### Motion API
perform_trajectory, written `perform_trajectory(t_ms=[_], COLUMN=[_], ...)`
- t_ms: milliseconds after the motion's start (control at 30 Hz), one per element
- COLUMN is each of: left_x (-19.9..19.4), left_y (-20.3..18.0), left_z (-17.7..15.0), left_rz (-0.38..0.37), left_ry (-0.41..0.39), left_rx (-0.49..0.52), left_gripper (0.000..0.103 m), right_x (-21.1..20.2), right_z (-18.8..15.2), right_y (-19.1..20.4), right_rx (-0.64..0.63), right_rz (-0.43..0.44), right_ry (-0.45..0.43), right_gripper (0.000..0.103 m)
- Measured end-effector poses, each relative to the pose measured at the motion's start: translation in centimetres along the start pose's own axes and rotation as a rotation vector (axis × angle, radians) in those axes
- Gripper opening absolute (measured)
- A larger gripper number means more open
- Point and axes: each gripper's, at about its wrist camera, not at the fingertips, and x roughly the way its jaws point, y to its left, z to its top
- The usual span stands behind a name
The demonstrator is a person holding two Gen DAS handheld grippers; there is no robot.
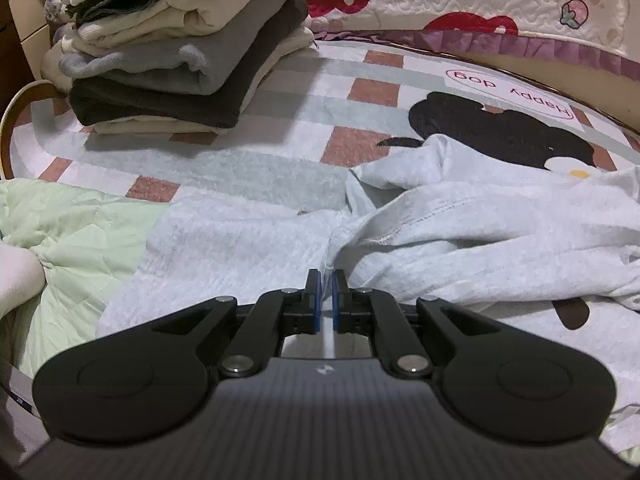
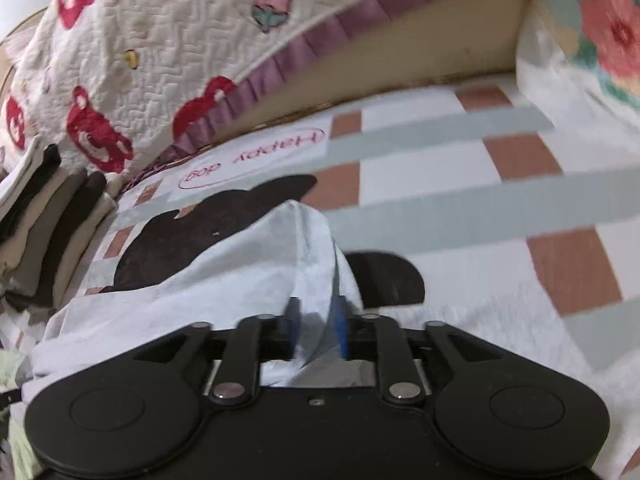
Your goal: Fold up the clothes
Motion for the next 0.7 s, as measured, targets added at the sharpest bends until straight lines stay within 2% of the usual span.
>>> perform_trajectory(t_ms=[67, 133, 200, 267, 300, 333, 367, 400, 433, 500, 567, 633, 700], left_x=[0.1, 0.2, 0.3, 0.3, 0.3, 0.3, 0.1, -0.1, -0.3, -2.4, -5.0, -8.0, -10.7], left_y=[0.0, 0.1, 0.2, 0.3, 0.4, 0.5, 0.5, 0.6, 0.6, 0.3, -0.1, -0.4, 0.1], left_z=[0.0, -0.1, -0.1, -0.1, 0.0, 0.0, 0.0, 0.1, 0.2, 0.5, 0.8, 1.0, 0.8], left_rz=[0.002, 0.005, 0.007, 0.005, 0.004, 0.004, -0.002, -0.008, -0.014, -0.07, -0.106, -0.093, -0.053], left_ry=[0.003, 0.008, 0.011, 0.01, 0.007, 0.004, -0.012, -0.03, -0.048, -0.133, -0.213, -0.282, -0.342], left_rx=[0.0, -0.002, -0.009, -0.019, -0.023, -0.026, -0.026, -0.025, -0.024, -0.005, 0.025, 0.077, 0.126], left_gripper=[0.005, 0.005, 0.005, 0.005, 0.005, 0.005, 0.004, 0.003, 0.001, 0.0, 0.0, 0.0, 0.0], right_x=[0.5, 1.1, 1.9, 2.4, 2.7, 2.6, 2.5, 2.4, 1.4, -0.6, -4.5, -9.1, -13.4], right_z=[-0.2, -0.2, 0.0, 0.4, 0.6, 0.7, 0.9, 1.1, 1.2, 1.2, 0.9, 0.7, 0.4], right_y=[-0.4, -1.1, -1.6, -1.5, -1.3, -1.0, -0.6, -0.2, 0.4, 1.6, 3.4, 4.8, 5.9], right_rx=[0.035, 0.078, 0.119, 0.1, 0.072, 0.04, 0.006, -0.027, -0.062, -0.132, -0.21, -0.263, -0.391], right_rz=[0.029, 0.04, 0.043, 0.04, 0.034, 0.03, 0.027, 0.024, 0.014, -0.007, -0.034, -0.031, -0.051], right_ry=[0.001, 0.002, -0.001, -0.007, -0.011, -0.019, -0.027, -0.036, -0.061, -0.117, -0.199, -0.27, -0.317], right_gripper=[0.032, 0.039, 0.04, 0.04, 0.035, 0.014, 0.005, 0.005, 0.005, 0.005, 0.004, 0.004, 0.004])
